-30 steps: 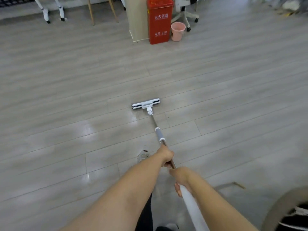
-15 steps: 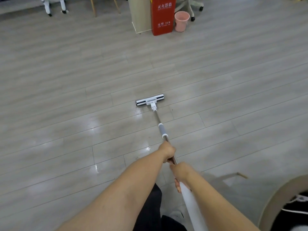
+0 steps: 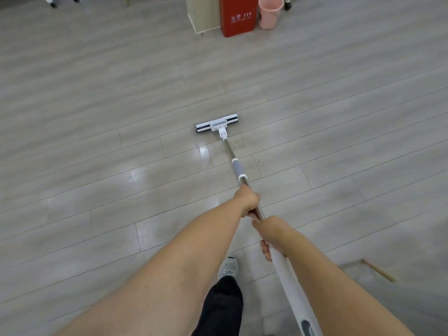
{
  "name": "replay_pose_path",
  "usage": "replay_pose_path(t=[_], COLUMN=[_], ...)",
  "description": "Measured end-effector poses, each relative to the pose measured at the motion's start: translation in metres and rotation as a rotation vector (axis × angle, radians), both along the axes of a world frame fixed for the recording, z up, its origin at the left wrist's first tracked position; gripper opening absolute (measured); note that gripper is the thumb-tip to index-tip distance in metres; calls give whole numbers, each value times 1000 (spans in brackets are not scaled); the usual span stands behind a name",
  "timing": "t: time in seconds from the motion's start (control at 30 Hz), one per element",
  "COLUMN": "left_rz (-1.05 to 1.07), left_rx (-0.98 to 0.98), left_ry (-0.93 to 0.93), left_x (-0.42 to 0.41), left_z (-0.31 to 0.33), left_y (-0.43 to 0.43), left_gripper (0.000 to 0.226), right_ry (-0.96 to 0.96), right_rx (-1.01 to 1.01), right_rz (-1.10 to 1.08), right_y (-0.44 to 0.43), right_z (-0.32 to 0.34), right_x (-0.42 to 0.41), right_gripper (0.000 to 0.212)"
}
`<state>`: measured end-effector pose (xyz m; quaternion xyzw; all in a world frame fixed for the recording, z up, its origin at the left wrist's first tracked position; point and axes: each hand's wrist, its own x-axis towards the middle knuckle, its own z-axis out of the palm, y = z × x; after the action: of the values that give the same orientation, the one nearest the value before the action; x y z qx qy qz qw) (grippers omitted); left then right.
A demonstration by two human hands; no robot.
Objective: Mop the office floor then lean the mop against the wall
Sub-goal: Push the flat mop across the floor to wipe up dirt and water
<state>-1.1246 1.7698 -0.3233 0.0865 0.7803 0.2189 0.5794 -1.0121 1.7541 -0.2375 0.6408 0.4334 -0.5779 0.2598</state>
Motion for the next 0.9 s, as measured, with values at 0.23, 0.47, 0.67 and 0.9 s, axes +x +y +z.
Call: replay_pose_path(t=[0.23,0.47,0.67,0.9], left_rz=[4,-20,-54,-134], left_rx=[-8,-19,-24,-11], left_ry=[-18,-12,-14,-9], left_x=[21,89,194,319], left_z=[-16,-21,-12,0], left_y=[-29,-118,-234,-378], left_gripper=[38,39,33,52], right_ry=[-25,22,-26,-15], right_rx=[36,-4,-2,-52], right_rz=[69,69,33,-13], right_y=[-34,-122,-236,-381], right_z=[-24,-32,-29,-13], right_x=[23,93,198,324], right_gripper=[46,47,38,42])
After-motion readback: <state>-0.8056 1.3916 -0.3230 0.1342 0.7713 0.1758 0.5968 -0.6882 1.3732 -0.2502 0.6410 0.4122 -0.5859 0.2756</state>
